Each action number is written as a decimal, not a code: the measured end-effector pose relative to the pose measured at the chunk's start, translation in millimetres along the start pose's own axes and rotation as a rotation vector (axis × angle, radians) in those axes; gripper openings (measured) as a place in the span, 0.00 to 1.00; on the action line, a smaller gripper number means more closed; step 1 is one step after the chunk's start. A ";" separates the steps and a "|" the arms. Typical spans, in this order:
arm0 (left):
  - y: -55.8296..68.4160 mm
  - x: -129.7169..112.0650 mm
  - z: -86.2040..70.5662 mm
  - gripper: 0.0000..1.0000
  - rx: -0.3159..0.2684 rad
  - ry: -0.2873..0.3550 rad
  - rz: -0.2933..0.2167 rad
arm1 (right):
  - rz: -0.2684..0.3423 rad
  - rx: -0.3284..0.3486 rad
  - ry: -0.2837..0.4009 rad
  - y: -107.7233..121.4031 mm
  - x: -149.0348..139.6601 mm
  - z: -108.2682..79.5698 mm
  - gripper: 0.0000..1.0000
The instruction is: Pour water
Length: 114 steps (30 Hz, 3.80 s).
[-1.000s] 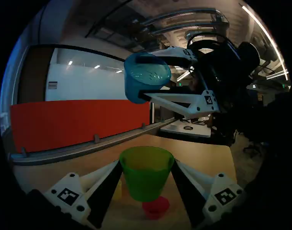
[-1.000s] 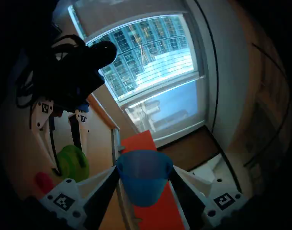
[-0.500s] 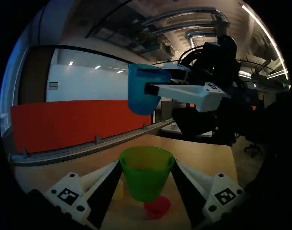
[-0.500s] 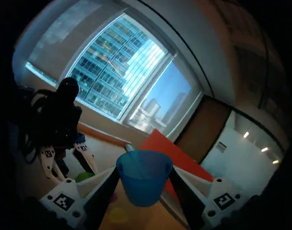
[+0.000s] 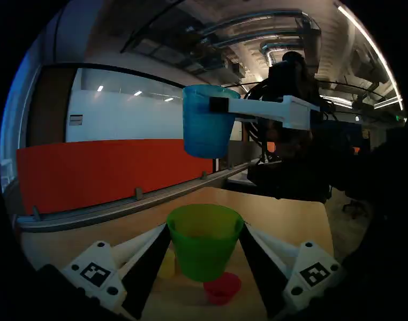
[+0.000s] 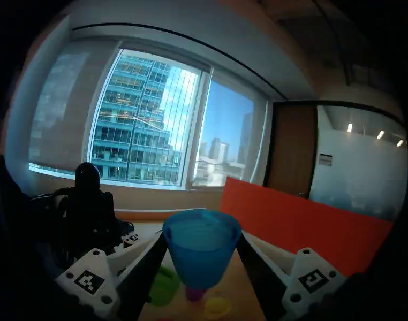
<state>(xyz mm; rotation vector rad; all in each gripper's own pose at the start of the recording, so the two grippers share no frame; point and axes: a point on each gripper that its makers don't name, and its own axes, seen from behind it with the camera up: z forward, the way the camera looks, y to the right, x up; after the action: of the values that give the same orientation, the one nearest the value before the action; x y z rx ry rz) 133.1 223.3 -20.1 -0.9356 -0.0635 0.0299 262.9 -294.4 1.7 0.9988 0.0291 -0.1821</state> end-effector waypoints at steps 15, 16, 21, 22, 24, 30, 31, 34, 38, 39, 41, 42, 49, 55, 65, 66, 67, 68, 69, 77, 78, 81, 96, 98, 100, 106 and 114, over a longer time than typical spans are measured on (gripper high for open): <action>-23.2 -14.3 -7.7 0.87 0.060 -0.038 0.022 | -0.022 -0.062 -0.028 16.9 -15.2 -27.3 0.90; -25.6 -15.3 -9.0 0.87 0.066 -0.041 0.023 | -0.020 -0.070 -0.030 19.6 -17.0 -30.3 0.90; -37.5 -21.5 -15.5 0.87 0.096 -0.059 0.024 | -0.012 -0.107 -0.045 32.4 -29.1 -46.2 0.90; -39.5 -23.0 -16.3 0.87 0.100 -0.063 0.024 | -0.010 -0.113 -0.048 34.6 -31.9 -49.0 0.90; -43.1 -26.1 -18.1 0.87 0.109 -0.071 0.025 | -0.006 -0.125 -0.053 39.1 -37.5 -54.6 0.90; -48.0 -33.1 -21.0 0.87 0.124 -0.097 0.040 | 0.010 -0.146 -0.064 47.5 -49.9 -66.1 0.90; -48.5 -34.1 -20.9 0.87 0.124 -0.102 0.042 | 0.013 -0.147 -0.067 48.1 -52.2 -67.2 0.90; -50.4 -37.5 -20.4 0.87 0.127 -0.117 0.044 | 0.020 -0.147 -0.075 49.0 -59.8 -69.9 0.90; -52.9 -45.3 -18.9 0.87 0.128 -0.142 0.044 | 0.024 -0.148 -0.089 50.1 -71.5 -71.6 0.90; -53.3 -47.6 -18.5 0.87 0.128 -0.150 0.044 | 0.026 -0.147 -0.093 50.2 -74.6 -71.7 0.90; -53.5 -52.6 -17.7 0.87 0.125 -0.167 0.047 | 0.032 -0.143 -0.101 50.1 -81.2 -71.7 0.90; -53.5 -54.7 -17.2 0.87 0.124 -0.175 0.048 | 0.036 -0.140 -0.105 49.9 -84.4 -71.5 0.90; -53.3 -69.4 -13.2 0.87 0.109 -0.231 0.053 | 0.058 -0.119 -0.134 48.2 -104.8 -70.0 0.90; -55.4 -84.6 -10.0 0.87 0.099 -0.284 0.053 | 0.076 -0.104 -0.163 48.7 -123.1 -69.4 0.91; -56.5 -108.8 -6.9 0.87 0.079 -0.354 0.039 | 0.099 -0.084 -0.227 49.8 -157.8 -68.2 0.91; -56.8 -111.1 -6.6 0.87 0.078 -0.360 0.038 | 0.102 -0.083 -0.233 50.5 -161.2 -68.3 0.91; -57.2 -113.6 -6.3 0.87 0.076 -0.367 0.037 | 0.104 -0.084 -0.239 51.3 -165.1 -68.3 0.91; -57.6 -115.8 -6.1 0.87 0.074 -0.373 0.035 | 0.105 -0.084 -0.245 52.0 -168.5 -68.4 0.91; -58.1 -117.9 -5.7 0.87 0.073 -0.378 0.034 | 0.108 -0.083 -0.251 52.4 -171.8 -68.4 0.91; -59.9 -133.1 -5.4 0.87 0.062 -0.408 0.013 | 0.122 -0.058 -0.306 51.0 -198.9 -66.1 0.91; -60.0 -134.7 -5.7 0.87 0.061 -0.411 0.011 | 0.123 -0.056 -0.312 50.6 -202.0 -65.7 0.91; -60.2 -139.5 -6.7 0.87 0.057 -0.424 0.008 | 0.125 -0.047 -0.331 49.2 -211.4 -64.4 0.91; -58.0 -158.4 -8.1 0.87 0.047 -0.469 -0.006 | 0.141 0.000 -0.421 40.2 -253.3 -61.0 0.91; -59.7 -160.3 -8.0 0.87 0.048 -0.473 -0.007 | 0.143 0.005 -0.439 38.5 -261.1 -61.7 0.92; -59.8 -161.8 -7.9 0.87 0.043 -0.477 -0.011 | 0.143 0.011 -0.453 36.9 -267.2 -62.0 0.91; -59.2 -168.9 -7.9 0.87 0.034 -0.495 -0.019 | 0.144 0.022 -0.488 33.5 -282.9 -62.2 0.92; -60.0 -177.6 -5.9 0.87 0.027 -0.514 -0.023 | 0.144 0.029 -0.526 30.3 -300.9 -62.6 0.92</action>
<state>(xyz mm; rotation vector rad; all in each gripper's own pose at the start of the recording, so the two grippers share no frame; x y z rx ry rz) -43.8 173.5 17.4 -0.8815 -0.5481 0.2490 -24.6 -184.2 25.4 0.9528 -0.5249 -0.3080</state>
